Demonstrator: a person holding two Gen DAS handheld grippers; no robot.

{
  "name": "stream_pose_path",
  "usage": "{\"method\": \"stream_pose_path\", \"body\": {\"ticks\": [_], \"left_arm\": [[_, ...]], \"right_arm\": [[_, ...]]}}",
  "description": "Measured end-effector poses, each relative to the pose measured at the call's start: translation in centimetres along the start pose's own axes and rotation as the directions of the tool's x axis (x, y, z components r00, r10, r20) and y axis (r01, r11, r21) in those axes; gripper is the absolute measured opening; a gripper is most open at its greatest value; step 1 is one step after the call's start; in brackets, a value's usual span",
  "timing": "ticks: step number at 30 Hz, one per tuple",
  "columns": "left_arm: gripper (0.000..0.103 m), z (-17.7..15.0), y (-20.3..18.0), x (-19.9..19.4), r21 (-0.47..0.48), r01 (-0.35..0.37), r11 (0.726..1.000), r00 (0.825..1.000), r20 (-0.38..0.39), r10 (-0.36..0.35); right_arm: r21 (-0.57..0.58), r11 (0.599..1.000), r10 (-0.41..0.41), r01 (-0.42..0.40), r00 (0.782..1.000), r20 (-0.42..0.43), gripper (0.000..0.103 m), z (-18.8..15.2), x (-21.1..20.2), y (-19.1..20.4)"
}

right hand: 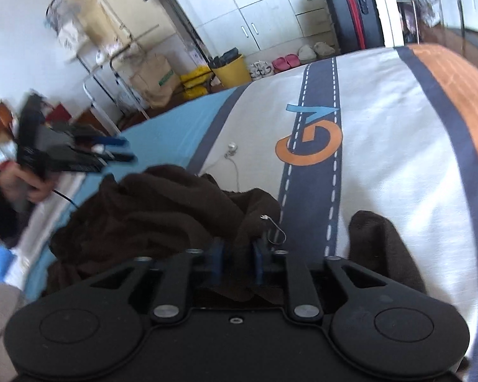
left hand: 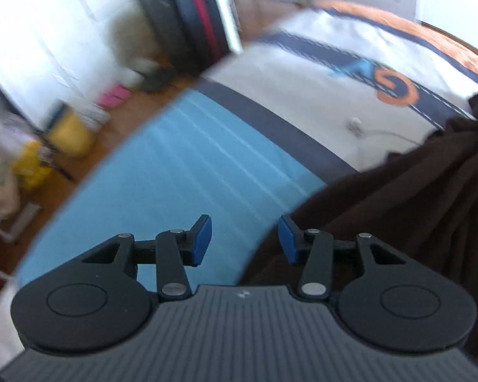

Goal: Fold clothes

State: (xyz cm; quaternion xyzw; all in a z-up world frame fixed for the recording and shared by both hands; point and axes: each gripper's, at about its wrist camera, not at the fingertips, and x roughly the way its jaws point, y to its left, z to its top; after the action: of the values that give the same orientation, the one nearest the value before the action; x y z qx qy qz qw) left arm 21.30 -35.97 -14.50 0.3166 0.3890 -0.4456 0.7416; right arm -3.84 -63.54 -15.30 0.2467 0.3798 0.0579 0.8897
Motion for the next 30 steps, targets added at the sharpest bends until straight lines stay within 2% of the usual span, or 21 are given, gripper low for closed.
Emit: {"method": "stream_pose_path", "body": {"ticks": [3, 4, 5, 6, 7, 8, 12, 13, 16, 19, 22, 25, 27, 28, 30], "left_arm": [[0.048, 0.4, 0.9, 3.2, -0.085, -0.005, 0.996, 0.999, -0.051, 0.001], [0.048, 0.4, 1.2, 3.8, -0.124, 0.019, 0.992, 0.998, -0.053, -0.025], [0.045, 0.4, 1.6, 4.3, -0.164, 0.047, 0.985, 0.997, -0.052, -0.057], [0.034, 0.3, 1.6, 4.2, -0.173, 0.071, 0.982, 0.996, -0.044, -0.080], [0.023, 0.3, 1.5, 4.0, -0.177, 0.094, 0.980, 0.994, -0.035, -0.101], [0.005, 0.1, 1.1, 3.6, -0.162, 0.113, 0.980, 0.992, -0.033, -0.120], [0.005, -0.4, -1.7, 2.1, -0.127, -0.017, 0.992, 0.999, -0.041, 0.012], [0.005, -0.5, -2.4, 1.4, -0.122, -0.036, 0.992, 0.999, -0.020, 0.034], [0.005, -1.4, -3.8, -1.8, -0.100, -0.078, 0.992, 0.990, 0.112, 0.089], [0.005, -2.9, -4.1, -6.0, -0.161, -0.052, 0.986, 0.973, 0.216, 0.087], [0.005, -4.5, -3.8, -10.5, -0.221, -0.056, 0.974, 0.944, 0.307, 0.124], [0.005, -6.3, -3.0, -14.1, -0.273, -0.063, 0.960, 0.920, 0.357, 0.161], [0.005, -7.4, -2.8, -15.8, -0.281, -0.072, 0.957, 0.910, 0.376, 0.178], [0.005, -7.6, -2.6, -16.2, -0.282, -0.068, 0.957, 0.910, 0.376, 0.176], [0.005, -8.0, -2.4, -16.6, -0.285, -0.058, 0.957, 0.912, 0.375, 0.167]], "right_arm": [[0.080, 0.996, 0.051, -0.047, 0.997, -0.056, 0.046, -0.2, 2.0, -0.9], [0.079, 0.996, 0.055, -0.051, 0.997, -0.046, 0.045, -0.3, 2.2, -0.9], [0.076, 0.996, 0.058, -0.055, 0.998, -0.032, 0.039, -0.3, 2.5, -0.8], [0.064, 0.996, 0.057, -0.056, 0.998, -0.019, 0.030, -0.3, 2.5, -0.7], [0.057, 0.997, 0.053, -0.053, 0.999, -0.003, 0.025, -0.2, 2.4, -0.7], [0.049, 0.998, 0.049, -0.049, 0.999, 0.018, 0.013, -0.1, 2.2, -0.6], [-0.113, 0.993, 0.032, -0.022, 0.996, 0.082, 0.010, -0.2, 1.5, 1.4], [-0.161, 0.987, 0.036, -0.022, 0.996, 0.080, 0.010, -0.4, 1.6, 2.2], [-0.215, 0.976, 0.024, -0.010, 0.998, 0.061, 0.010, -0.8, 2.0, 4.2], [-0.312, 0.949, -0.036, 0.055, 0.997, 0.066, 0.010, -0.9, 1.0, 6.1], [-0.346, 0.937, -0.029, 0.044, 0.998, 0.049, 0.010, -0.4, -0.7, 6.9], [-0.359, 0.929, -0.077, 0.093, 0.995, 0.058, 0.010, -0.4, -1.9, 7.7], [-0.355, 0.932, -0.047, 0.071, 0.996, 0.075, 0.010, -0.3, -2.5, 8.1], [-0.371, 0.927, -0.033, 0.060, 0.996, 0.080, 0.010, -0.3, -2.7, 8.6], [-0.423, 0.902, -0.058, 0.090, 0.994, 0.087, 0.010, -0.1, -2.5, 10.0]]}}
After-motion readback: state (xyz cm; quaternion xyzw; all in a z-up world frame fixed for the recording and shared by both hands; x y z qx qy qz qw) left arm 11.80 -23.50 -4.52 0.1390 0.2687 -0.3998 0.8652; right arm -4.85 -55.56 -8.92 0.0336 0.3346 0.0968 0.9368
